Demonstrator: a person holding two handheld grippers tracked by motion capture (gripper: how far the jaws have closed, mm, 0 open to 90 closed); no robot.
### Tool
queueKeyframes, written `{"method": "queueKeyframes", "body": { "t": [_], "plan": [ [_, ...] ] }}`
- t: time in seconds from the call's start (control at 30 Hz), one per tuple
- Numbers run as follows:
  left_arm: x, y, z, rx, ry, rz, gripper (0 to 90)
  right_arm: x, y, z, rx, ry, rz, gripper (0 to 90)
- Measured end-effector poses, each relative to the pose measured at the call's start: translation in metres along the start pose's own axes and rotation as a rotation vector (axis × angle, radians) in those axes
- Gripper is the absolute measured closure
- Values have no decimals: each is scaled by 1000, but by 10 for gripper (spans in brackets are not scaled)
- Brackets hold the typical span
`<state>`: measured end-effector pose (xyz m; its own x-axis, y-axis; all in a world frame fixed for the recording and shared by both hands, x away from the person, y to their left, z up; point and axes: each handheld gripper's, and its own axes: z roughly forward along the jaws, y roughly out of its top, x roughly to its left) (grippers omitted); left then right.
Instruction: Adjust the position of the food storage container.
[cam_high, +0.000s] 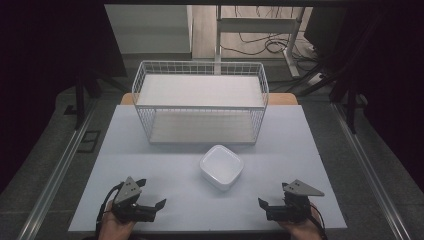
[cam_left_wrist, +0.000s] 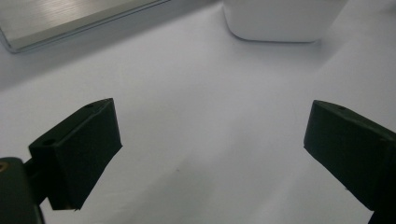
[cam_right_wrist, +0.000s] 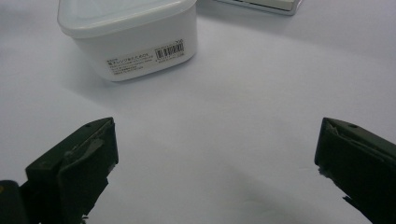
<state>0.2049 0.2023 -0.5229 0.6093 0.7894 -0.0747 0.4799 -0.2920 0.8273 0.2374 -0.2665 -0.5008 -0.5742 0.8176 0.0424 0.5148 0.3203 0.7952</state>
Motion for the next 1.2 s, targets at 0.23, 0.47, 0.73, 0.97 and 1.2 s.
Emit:
{"method": "queueKeyframes", "body": {
  "t": [0.23, 0.47, 0.73, 0.97, 1.2],
  "plan": [
    [-3, 0, 1, 15, -8, 16, 32, 2, 1, 0, 7, 2, 7, 12],
    [-2, 0, 0, 13, -16, 3, 32, 1, 2, -1, 7, 5, 29, 45],
    [-1, 1, 0, 4, -49, -15, 31, 4, 5, 0, 6, 10, 21, 86],
    [-1, 10, 5, 0, -32, 14, 118, 6, 11, 3, 0, 20, 4, 202],
    [6, 25, 16, -45, -71, 4, 399, 7, 26, 11, -18, 73, 18, 374]
  ]
}}
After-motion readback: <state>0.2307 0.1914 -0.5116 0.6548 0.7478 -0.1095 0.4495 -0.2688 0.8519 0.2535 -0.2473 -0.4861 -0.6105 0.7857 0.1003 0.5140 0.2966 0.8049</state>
